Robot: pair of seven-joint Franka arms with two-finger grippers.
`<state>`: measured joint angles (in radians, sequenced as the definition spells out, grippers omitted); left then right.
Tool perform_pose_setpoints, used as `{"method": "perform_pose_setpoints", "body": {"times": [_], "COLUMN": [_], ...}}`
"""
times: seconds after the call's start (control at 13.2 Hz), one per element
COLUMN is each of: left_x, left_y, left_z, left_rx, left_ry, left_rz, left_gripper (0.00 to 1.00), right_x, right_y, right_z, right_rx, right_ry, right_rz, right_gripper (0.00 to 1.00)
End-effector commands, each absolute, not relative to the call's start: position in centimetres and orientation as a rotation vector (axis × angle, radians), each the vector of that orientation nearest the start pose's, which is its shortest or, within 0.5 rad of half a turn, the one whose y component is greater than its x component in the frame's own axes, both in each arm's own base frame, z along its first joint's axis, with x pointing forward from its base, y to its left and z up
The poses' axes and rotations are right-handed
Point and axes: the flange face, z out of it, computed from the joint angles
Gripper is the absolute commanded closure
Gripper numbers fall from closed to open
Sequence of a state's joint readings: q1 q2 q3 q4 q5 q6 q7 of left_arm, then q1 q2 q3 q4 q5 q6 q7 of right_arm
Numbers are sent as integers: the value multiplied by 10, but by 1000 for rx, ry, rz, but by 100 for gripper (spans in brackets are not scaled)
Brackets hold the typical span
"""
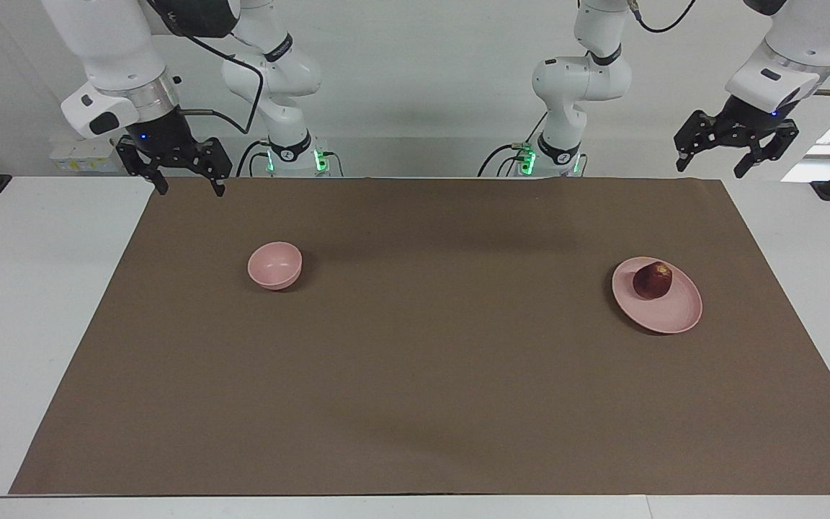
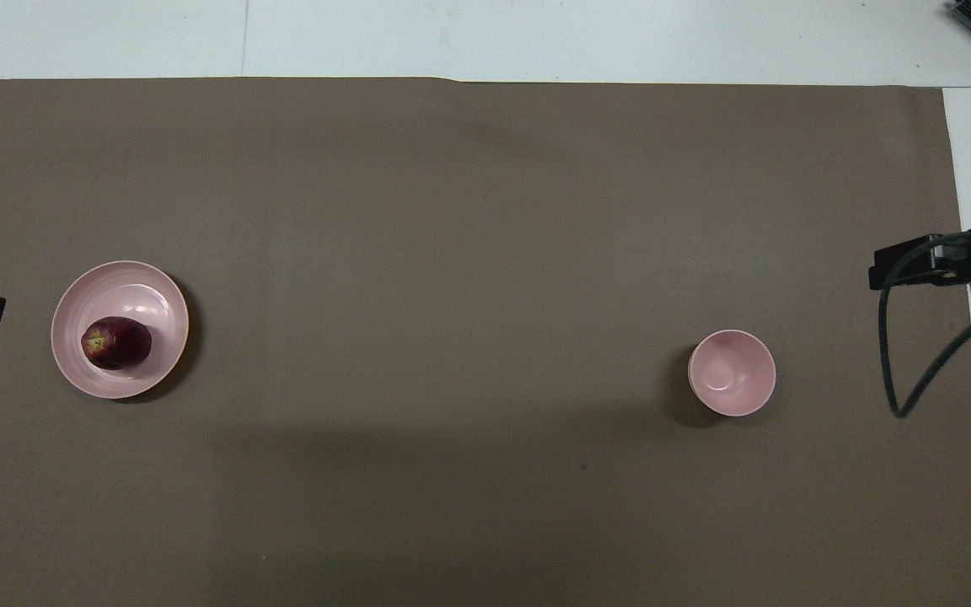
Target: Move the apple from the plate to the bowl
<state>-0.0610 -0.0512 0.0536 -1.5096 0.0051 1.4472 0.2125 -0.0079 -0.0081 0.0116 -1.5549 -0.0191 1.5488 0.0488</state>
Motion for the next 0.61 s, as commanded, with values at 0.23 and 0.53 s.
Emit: {"method": "perform_pose_setpoints", "body": {"times": [0.23,0.53], "left_x": [519,521], "left_y": [-6,-11], "left_z": [672,672], "left_rx": [-3131,-3129], "left_ry": [336,360], "left_rz": [-1,-30], "left_gripper": [0,0], "right_x": [552,552], "right_y": [-2,-2], "right_z": [637,637], "right_rx": [-3139,-3139], "right_ry": [65,65], "right_rz": [10,10], "right_gripper": [0,0]}}
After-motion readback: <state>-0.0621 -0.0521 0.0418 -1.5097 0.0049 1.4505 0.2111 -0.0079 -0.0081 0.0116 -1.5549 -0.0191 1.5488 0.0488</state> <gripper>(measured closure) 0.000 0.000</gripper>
